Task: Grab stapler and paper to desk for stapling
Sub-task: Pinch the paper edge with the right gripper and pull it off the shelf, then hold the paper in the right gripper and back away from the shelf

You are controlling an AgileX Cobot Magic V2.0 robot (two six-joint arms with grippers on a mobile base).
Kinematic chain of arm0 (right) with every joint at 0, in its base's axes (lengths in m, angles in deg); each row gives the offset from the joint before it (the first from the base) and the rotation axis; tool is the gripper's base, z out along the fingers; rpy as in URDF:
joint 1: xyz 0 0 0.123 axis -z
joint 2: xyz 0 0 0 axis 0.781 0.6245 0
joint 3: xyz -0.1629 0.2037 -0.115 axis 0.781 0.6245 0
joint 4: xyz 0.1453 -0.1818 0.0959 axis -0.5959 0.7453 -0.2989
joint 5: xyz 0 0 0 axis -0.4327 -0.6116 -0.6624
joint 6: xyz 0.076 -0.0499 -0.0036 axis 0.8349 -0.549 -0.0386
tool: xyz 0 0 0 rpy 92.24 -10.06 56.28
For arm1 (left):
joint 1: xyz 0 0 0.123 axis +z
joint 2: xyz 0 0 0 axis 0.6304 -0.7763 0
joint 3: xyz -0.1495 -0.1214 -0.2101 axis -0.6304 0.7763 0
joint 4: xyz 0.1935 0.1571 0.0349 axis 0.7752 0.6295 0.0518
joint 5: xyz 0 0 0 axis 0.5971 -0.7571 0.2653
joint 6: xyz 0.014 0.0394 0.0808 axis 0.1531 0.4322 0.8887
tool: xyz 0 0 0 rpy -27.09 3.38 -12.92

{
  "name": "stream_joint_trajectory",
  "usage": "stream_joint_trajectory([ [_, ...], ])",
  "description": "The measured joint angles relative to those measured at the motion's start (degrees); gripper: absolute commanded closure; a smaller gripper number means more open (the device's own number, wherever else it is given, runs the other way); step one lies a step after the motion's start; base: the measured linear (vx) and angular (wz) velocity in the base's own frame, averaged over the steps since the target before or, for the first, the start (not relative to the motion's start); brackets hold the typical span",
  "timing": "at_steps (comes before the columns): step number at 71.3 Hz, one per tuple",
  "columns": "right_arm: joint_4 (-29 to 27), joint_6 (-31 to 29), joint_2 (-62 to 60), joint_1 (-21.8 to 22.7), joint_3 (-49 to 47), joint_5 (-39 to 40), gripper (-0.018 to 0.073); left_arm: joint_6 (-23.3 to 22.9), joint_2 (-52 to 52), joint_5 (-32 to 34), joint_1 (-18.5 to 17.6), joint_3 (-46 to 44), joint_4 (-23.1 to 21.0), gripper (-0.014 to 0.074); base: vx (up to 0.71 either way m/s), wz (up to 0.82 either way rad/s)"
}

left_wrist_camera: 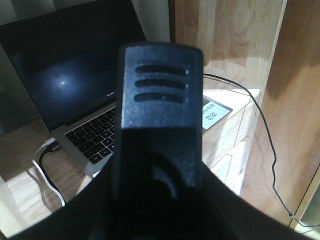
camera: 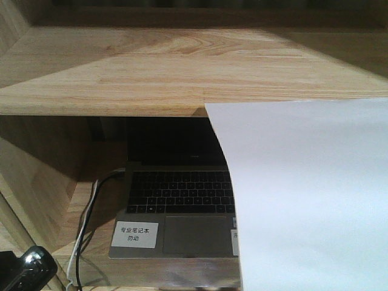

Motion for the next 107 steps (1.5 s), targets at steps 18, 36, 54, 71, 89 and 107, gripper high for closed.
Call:
stream_joint_trajectory([
  [18, 0.13, 0.67, -8.88, 0.00, 1.73, -5.85, 0.0562, 0.00, 0.00, 0.00, 0.00, 0.00, 0.00, 0.0603, 0.00, 0.00],
  [36, 0.70, 0.78, -11.06, 0.00, 1.75, -9.21, 0.0562, 0.00, 0.00, 0.00, 0.00, 0.00, 0.00, 0.0603, 0.00, 0.00],
  [54, 0.98, 0.89, -11.16, 0.00, 1.75, -9.66, 0.0561, 0.00, 0.00, 0.00, 0.00, 0.00, 0.00, 0.0603, 0.00, 0.00],
  [71, 0.98, 0.89, -11.18, 0.00, 1.75, -9.66, 0.0562, 0.00, 0.00, 0.00, 0.00, 0.00, 0.00, 0.0603, 0.00, 0.00],
  [89, 0.98, 0.89, -11.18, 0.00, 1.75, -9.66, 0.0562, 0.00, 0.00, 0.00, 0.00, 0.00, 0.00, 0.0603, 0.00, 0.00],
  [107, 0.98, 0.89, -11.18, 0.00, 1.75, -9.66, 0.0562, 0.00, 0.00, 0.00, 0.00, 0.02, 0.00, 0.0603, 0.00, 0.00],
])
